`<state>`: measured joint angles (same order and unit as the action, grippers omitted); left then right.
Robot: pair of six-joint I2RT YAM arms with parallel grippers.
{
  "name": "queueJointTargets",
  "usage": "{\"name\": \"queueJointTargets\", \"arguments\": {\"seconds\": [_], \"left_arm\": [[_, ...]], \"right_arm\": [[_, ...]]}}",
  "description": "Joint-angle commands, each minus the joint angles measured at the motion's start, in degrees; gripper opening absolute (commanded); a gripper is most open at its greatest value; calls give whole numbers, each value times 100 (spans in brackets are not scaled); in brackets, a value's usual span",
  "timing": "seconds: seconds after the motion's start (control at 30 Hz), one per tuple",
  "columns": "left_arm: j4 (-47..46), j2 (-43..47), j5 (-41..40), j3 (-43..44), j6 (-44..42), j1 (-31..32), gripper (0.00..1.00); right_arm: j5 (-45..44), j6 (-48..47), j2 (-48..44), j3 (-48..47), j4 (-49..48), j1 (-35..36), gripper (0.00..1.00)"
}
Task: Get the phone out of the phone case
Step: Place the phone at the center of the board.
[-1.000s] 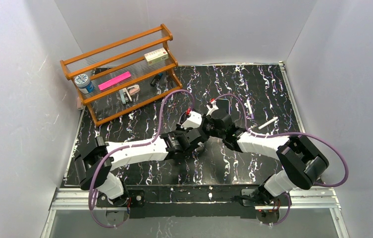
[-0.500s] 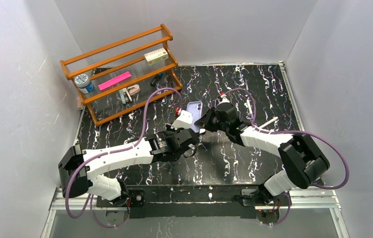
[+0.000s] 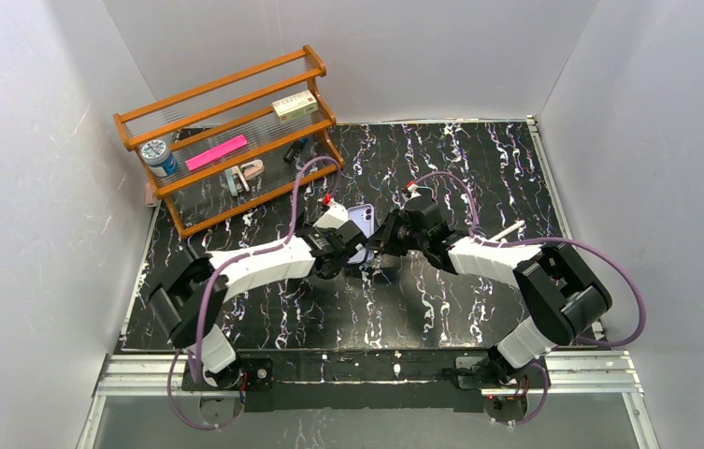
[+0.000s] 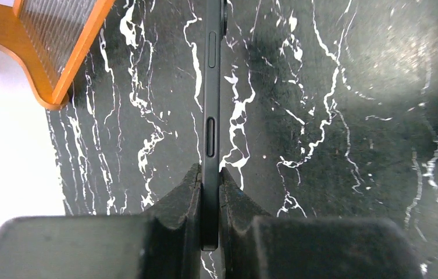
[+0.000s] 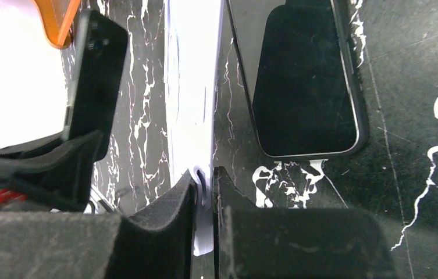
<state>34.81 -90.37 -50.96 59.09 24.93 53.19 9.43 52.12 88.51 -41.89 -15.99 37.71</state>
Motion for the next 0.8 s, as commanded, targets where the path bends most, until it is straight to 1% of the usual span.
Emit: {"name": "queueJointTargets", "arguments": {"seconds": [0.0,0.13,0.3,0.4,0.47,0.5,0.57,0.6,0.77], "left_arm": [[46,-405,-430,227,-358,-63,2],[30,-895,-416,198,-348,-83,7],[86,-1398,-445,282,-236,-123,17],[214,-1533,-484,357,-141,-133,21],[213,-1504,-443,334,-113,-132,27],[220,-1471,-393,320,-103,-128,33],[222,-1398,-343,252,-58,-131,39],[220,-1354,-312,229,-35,-126,46],[185,-1198,-160,207,34,-138,69]], "right_arm": [[245,-36,23,-111,-271,78,1],[284,-60,52,-44,-352,87,1],[359,-103,44,-4,-386,87,1],[360,-138,29,17,-353,88,1],[352,-161,5,39,-343,87,1],[347,-166,0,47,-353,89,1],[364,-171,11,36,-355,87,1],[367,-182,16,32,-347,87,1],[388,-210,73,-25,-331,87,1]]}}
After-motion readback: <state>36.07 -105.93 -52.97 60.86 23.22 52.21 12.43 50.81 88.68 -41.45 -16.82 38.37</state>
